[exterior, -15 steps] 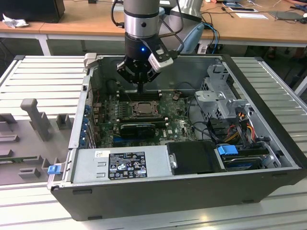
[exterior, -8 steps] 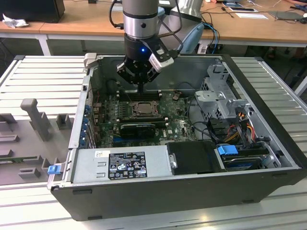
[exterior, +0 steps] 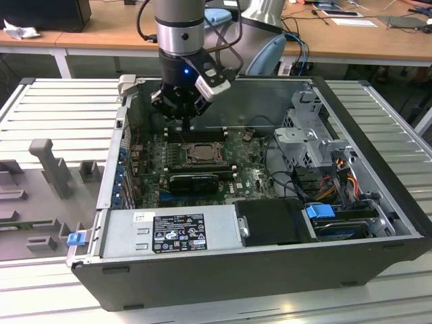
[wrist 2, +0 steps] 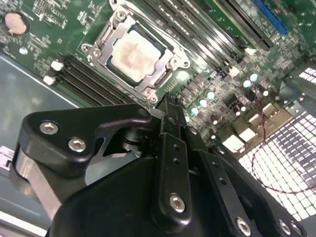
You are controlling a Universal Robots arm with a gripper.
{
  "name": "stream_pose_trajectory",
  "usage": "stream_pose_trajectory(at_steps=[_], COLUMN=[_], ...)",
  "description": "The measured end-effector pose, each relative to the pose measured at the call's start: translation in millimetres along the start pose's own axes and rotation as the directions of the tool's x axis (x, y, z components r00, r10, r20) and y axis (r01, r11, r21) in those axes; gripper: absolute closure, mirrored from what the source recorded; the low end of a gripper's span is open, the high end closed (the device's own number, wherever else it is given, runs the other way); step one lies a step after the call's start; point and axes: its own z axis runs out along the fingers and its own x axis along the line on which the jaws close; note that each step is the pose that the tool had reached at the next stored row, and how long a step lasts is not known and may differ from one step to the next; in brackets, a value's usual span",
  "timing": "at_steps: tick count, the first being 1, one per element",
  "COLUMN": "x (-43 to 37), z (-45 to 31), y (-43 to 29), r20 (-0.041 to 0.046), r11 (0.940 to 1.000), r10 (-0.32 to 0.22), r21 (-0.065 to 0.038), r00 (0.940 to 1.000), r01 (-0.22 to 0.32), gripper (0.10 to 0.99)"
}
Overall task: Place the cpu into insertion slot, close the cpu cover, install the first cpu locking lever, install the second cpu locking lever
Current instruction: 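Install the first cpu locking lever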
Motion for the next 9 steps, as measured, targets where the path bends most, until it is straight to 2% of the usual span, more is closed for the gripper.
stream_pose_trajectory(at_steps=[3, 5, 9], x=[0.4, 0.6, 10.1], z=[1.7, 2.6, 4.0], y=[0.0, 0.0, 1.5], r20=[-0.0005, -0.0047, -0.0047], r11=[0.9986, 0.9957, 0.9951], r10=[0.053, 0.092, 0.099], r21=[0.001, -0.003, -0.003], r00=[0.9986, 0.9957, 0.9951], r01=[-0.053, -0.092, -0.099], gripper=[0.98, 0.98, 0.98])
